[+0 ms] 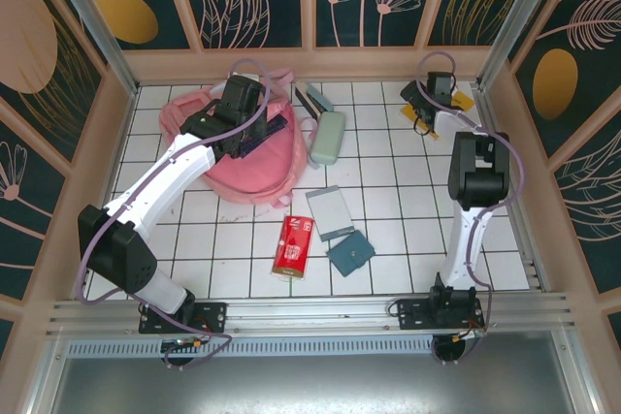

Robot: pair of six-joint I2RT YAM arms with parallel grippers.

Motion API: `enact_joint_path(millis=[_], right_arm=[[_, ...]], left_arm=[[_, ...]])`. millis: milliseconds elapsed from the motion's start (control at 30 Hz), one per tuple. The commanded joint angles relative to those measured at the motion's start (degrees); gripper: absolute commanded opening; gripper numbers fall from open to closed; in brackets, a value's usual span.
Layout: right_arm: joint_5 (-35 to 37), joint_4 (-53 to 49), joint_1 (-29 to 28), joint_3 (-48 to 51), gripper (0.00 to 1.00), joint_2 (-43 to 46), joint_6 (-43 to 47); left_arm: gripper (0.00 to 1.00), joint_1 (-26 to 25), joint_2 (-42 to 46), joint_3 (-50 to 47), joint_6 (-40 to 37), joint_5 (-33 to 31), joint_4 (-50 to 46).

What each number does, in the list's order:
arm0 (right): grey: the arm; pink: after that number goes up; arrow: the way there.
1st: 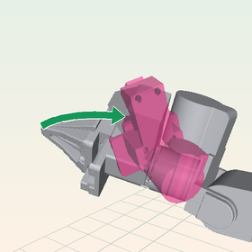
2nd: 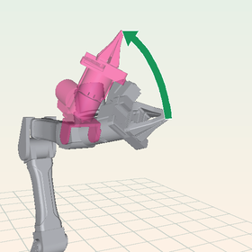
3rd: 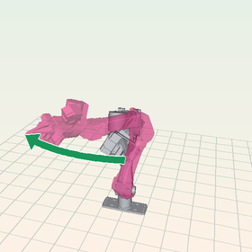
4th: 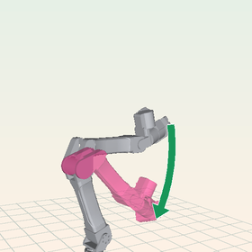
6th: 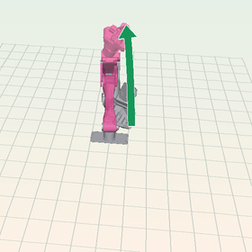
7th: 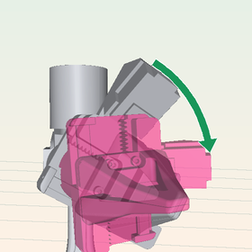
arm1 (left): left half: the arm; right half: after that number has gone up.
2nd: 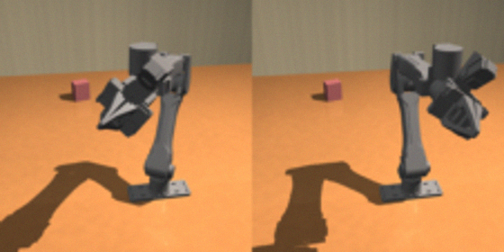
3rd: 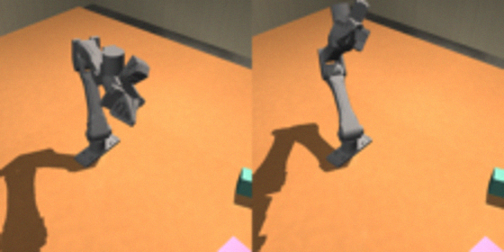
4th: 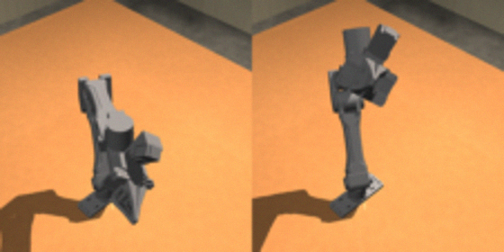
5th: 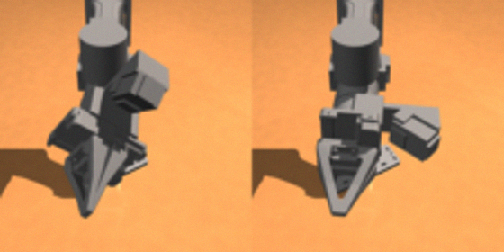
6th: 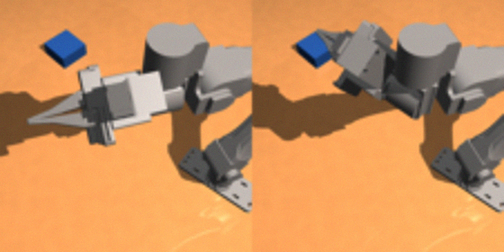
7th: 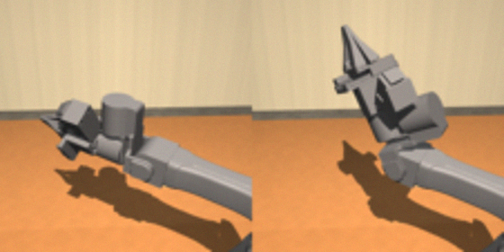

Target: Pack books, pencil case, and school supplies into a backpack

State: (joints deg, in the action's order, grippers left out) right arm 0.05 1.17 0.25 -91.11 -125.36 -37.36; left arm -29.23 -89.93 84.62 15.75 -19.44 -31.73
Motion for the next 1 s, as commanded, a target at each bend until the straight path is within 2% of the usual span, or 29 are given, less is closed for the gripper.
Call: enact_joint_path(millis=[0,100,300,933,967], right_arm=[[-3.0,-5.7,1.7,-4.8,0.87,-4.8,0.4],[-5.6,-9.2,1.9,-7.5,0.86,-7.5,0.2],[-9.1,-6.5,-0.1,2.8,0.86,-2.7,-1.9],[-10.3,1.5,-16.8,46.3,0.86,25.9,-5.7],[-10.1,1.1,-17.3,47.9,0.86,28.2,-5.4]], left_arm=[[0.0,0.3,1.1,0.2,0.9,0.4,4.2],[0.0,0.4,1.1,0.1,0.8,0.0,4.2],[0.0,0.3,0.8,0.2,0.8,0.3,4.2],[0.0,0.3,-0.2,-0.5,0.6,-0.5,3.8],[0.03,0.3,-0.1,-0.9,0.6,-0.8,4.0]])
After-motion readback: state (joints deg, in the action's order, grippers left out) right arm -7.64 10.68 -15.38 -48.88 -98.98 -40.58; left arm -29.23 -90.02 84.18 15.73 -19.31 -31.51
